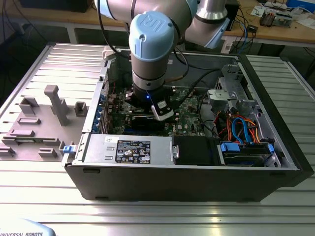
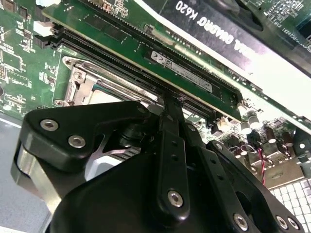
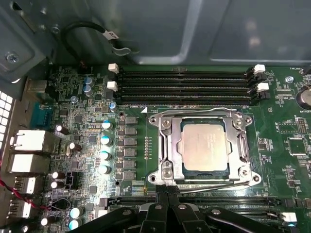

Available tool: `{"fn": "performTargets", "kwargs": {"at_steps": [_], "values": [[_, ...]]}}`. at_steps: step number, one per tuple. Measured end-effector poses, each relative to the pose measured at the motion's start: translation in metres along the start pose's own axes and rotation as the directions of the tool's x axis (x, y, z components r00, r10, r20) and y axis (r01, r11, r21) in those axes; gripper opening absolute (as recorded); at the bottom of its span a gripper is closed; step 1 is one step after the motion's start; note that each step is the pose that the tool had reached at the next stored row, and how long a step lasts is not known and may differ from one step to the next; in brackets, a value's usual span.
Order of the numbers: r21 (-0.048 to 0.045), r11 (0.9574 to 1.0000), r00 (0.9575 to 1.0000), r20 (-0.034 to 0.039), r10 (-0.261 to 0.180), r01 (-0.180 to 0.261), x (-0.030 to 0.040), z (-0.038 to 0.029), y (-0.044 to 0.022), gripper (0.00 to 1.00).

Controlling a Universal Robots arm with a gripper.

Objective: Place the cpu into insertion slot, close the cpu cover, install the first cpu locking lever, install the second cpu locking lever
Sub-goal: 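Install the second cpu locking lever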

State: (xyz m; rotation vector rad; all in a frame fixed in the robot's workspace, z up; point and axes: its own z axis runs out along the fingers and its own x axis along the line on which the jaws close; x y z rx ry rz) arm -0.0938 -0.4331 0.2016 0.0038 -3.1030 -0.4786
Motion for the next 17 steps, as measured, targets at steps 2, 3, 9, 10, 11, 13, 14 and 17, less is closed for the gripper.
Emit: {"fn": "performTargets", "kwargs": {"at_steps": [2, 3, 9, 10, 11, 13, 14, 17], "values": [[-0.005, 1.0, 1.0, 0.0001, 0.001, -0.001, 0.0017, 0.0005, 0.0001, 0.11], [-0.0078, 1.0, 1.0, 0.0003, 0.001, -0.001, 0.003, 0.0006, 0.0001, 0.11], [-0.0386, 0.9992, 0.9999, 0.0039, 0.012, -0.012, 0.0115, 0.0105, 0.0059, 0.11], [-0.0384, 0.9992, 0.9999, 0.0029, 0.013, -0.012, 0.0118, -0.0005, 0.0098, 0.11], [-0.0383, 0.9992, 0.9999, 0.0008, 0.013, -0.013, 0.0118, -0.0135, 0.0142, 0.11], [-0.0385, 0.9992, 0.9999, 0.0005, 0.013, -0.013, 0.0118, -0.0145, 0.0145, 0.11], [-0.0384, 0.9992, 0.9999, 0.0003, 0.013, -0.013, 0.0118, -0.0146, 0.0145, 0.11], [-0.0383, 0.9992, 0.9999, 0.0, 0.013, -0.013, 0.0118, -0.0146, 0.0145, 0.11]]}}
